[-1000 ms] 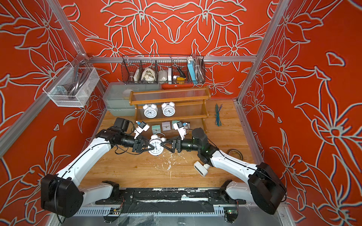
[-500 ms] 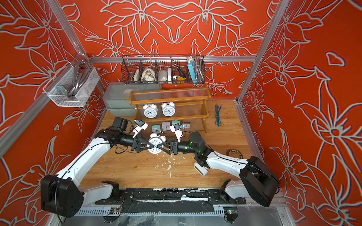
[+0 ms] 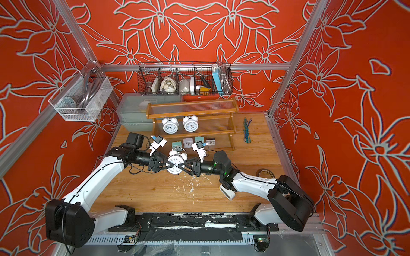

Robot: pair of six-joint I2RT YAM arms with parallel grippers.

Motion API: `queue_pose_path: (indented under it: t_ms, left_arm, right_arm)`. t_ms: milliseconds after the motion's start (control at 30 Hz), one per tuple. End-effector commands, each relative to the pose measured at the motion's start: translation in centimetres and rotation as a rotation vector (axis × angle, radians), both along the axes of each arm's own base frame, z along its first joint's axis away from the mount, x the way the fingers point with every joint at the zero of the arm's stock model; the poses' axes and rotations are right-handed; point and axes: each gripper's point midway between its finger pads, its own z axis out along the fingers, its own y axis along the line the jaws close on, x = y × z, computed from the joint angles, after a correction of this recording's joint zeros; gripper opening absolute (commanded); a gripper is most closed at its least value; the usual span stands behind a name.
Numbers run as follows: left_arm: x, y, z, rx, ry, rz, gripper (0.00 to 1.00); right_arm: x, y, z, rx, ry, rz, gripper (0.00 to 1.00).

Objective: Place the alarm clocks on the shelf by style
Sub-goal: Pick up the alarm from the center of the board.

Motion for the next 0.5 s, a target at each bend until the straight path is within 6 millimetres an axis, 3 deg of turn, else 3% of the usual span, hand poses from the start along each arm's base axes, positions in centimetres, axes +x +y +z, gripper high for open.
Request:
queue_pose_path:
  t_ms: [0,267,400,467]
  left_arm:
    - [-0.3,0.09,0.77,-0.029,-0.048,-0.013,0.31]
    - [-0.58,0.17,0.68,-0.025,-0.059,-0.017,0.39]
    - [-0.67,0.27,0.61,-0.015,-0.07,-0.015,0.61]
    - [-0.65,0.38,0.5,-0.004,-0.075,-0.011,0.67]
  right_arm:
    - [-1.03,0.12,1.43,0.056,-0.069,0.037,0.45]
    - [-1.7,0.0,1.77,0.02,-0.144,0.075,0.35]
    - [-1.79,-0.36,1.51,-0.034,-0.186,0.099,0.33]
    - [-1.75,-0.72,1.44,-0.062,-0.203,0.115,0.33]
